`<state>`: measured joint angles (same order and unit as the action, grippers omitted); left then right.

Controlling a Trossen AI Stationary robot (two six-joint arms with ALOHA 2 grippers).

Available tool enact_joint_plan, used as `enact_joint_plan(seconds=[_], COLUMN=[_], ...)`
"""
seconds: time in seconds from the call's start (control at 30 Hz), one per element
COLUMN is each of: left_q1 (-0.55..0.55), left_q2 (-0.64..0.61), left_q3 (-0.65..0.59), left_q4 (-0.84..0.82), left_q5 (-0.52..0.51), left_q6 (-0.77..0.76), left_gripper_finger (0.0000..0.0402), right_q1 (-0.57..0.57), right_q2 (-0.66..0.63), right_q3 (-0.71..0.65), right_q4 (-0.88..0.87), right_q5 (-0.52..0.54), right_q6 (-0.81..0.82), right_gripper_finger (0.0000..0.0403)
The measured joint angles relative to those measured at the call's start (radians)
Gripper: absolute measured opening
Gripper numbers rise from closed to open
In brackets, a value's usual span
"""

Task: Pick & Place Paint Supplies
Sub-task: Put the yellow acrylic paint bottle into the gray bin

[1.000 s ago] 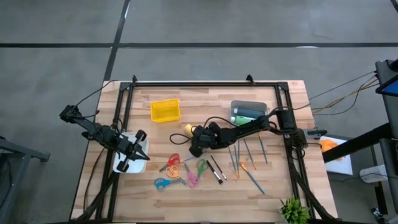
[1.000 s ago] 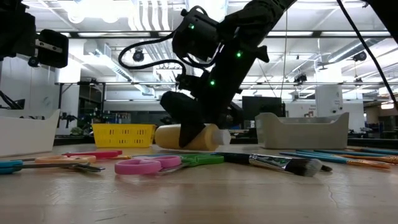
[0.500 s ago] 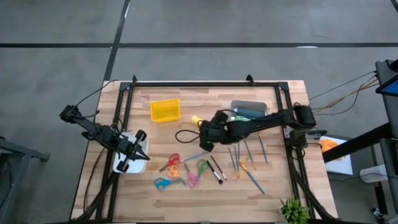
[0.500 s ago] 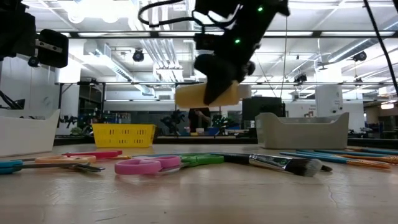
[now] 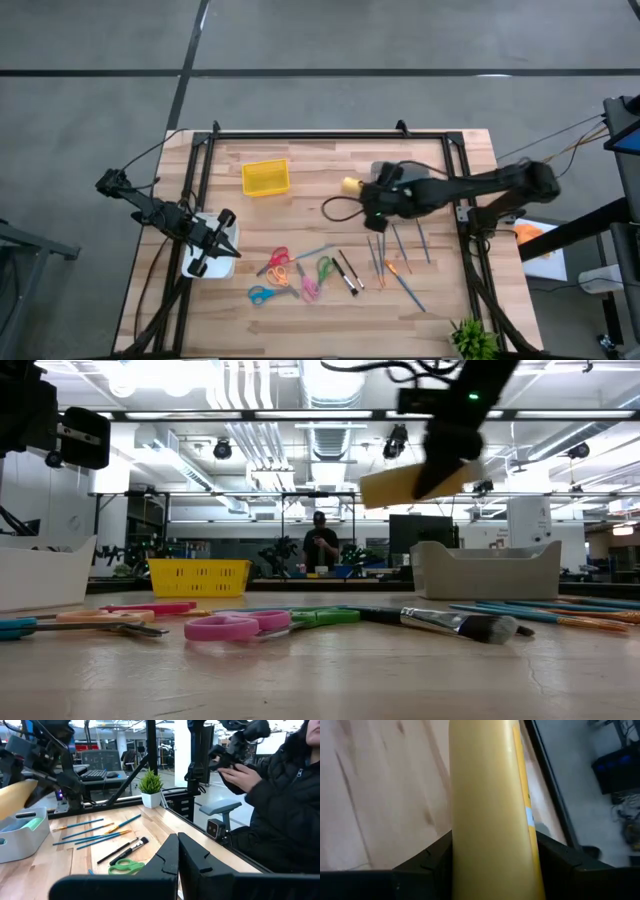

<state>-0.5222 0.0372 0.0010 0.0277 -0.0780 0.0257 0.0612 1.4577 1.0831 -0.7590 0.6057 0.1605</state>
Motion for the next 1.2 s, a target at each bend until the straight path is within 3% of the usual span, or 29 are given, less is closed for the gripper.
enact_joint_plan(seconds=[0.27, 0.5, 0.8, 1.2], left_q1=[0.000, 0.000, 0.000, 0.000], left_q2=[0.000, 0.000, 0.000, -0.001], left_q3=[0.000, 0.000, 0.000, 0.000], left_q4=[0.000, 0.000, 0.000, 0.000], left_q5=[0.000, 0.000, 0.000, 0.000], left_q6=[0.000, 0.000, -0.001, -0.003], left_gripper_finger=[0.0000, 0.0000, 0.0000, 0.0000], right_q1=[-0.044, -0.123, -0.241, -0.321], right_q2=[-0.234, -0.359, -0.376, -0.295], right_q3=[-0.191, -0.328, -0.450, -0.463], right_q4=[-0.031, -0.011, 0.147, 0.269], right_q5=[-0.002, -0.004, -0.015, -0.166], right_q6=[-0.147, -0.249, -0.358, -0.360], right_gripper_finger=[0.0198, 0.0198, 0.0198, 0.0198])
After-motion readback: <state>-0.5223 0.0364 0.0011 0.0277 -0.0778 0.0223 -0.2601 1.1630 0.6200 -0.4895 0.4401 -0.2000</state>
